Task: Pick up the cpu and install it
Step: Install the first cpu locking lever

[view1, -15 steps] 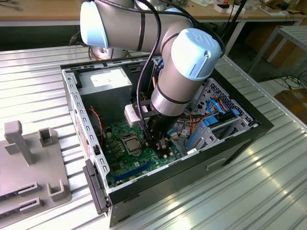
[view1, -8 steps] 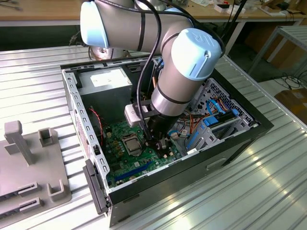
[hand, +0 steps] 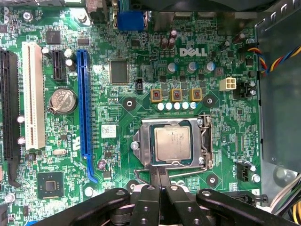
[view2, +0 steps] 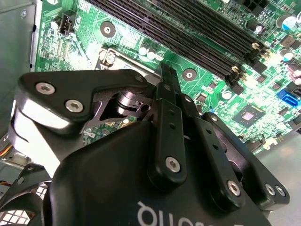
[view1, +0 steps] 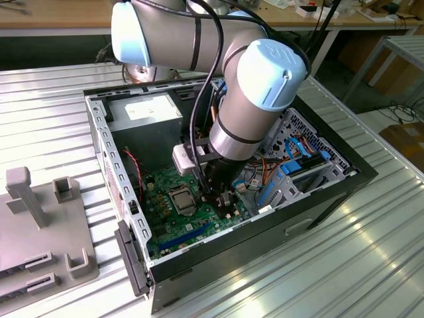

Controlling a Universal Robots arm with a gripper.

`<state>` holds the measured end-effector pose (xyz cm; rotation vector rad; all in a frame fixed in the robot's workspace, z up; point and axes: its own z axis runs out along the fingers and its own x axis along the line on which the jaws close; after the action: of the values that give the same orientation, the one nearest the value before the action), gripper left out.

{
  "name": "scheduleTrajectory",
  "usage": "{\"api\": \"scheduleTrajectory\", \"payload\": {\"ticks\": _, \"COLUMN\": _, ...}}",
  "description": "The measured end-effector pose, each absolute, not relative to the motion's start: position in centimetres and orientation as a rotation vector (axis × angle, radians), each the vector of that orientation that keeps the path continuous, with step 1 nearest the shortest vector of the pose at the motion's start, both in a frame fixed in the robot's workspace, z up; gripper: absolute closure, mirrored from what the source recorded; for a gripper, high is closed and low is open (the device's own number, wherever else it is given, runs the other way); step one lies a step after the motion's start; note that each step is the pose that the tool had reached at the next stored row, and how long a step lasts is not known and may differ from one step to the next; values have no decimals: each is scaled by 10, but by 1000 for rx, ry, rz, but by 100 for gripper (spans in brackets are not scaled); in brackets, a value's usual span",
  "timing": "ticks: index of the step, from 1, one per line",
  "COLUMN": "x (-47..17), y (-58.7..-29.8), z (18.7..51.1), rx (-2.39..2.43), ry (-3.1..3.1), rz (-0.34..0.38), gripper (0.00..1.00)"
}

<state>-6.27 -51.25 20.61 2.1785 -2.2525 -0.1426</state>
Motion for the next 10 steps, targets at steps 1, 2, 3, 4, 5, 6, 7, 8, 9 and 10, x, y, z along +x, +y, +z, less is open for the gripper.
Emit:
{"api": "scheduleTrajectory", "payload": {"ticks": 1, "x": -63, "y": -513, "z": 206, "rx": 2186, "ry": -2254, "rz": -133, "gripper": 89}}
{"api": "scheduleTrajectory", "payload": {"ticks": 2, "x": -63, "y": -513, "z": 206, "rx": 2188, "ry": -2255, "rz": -130, "gripper": 89}}
{"api": "scheduleTrajectory", "payload": {"ticks": 3, "x": -62, "y": -513, "z": 206, "rx": 2190, "ry": -2256, "rz": -128, "gripper": 89}}
{"api": "scheduleTrajectory", "payload": {"ticks": 4, "x": -63, "y": -513, "z": 206, "rx": 2191, "ry": -2257, "rz": -126, "gripper": 89}}
{"api": "scheduleTrajectory", "payload": {"ticks": 5, "x": -63, "y": -513, "z": 206, "rx": 2191, "ry": -2258, "rz": -124, "gripper": 89}}
{"api": "scheduleTrajectory", "payload": {"ticks": 6, "x": -63, "y": -513, "z": 205, "rx": 2192, "ry": -2258, "rz": -124, "gripper": 89}}
{"api": "scheduleTrajectory", "payload": {"ticks": 7, "x": -63, "y": -513, "z": 204, "rx": 2192, "ry": -2258, "rz": -123, "gripper": 89}}
{"api": "scheduleTrajectory", "payload": {"ticks": 8, "x": -63, "y": -513, "z": 204, "rx": 2192, "ry": -2259, "rz": -123, "gripper": 89}}
{"api": "scheduleTrajectory", "payload": {"ticks": 9, "x": -63, "y": -513, "z": 204, "rx": 2192, "ry": -2259, "rz": -123, "gripper": 89}}
{"api": "scheduleTrajectory", "payload": {"ticks": 10, "x": -63, "y": -513, "z": 203, "rx": 2192, "ry": -2259, "rz": -123, "gripper": 89}}
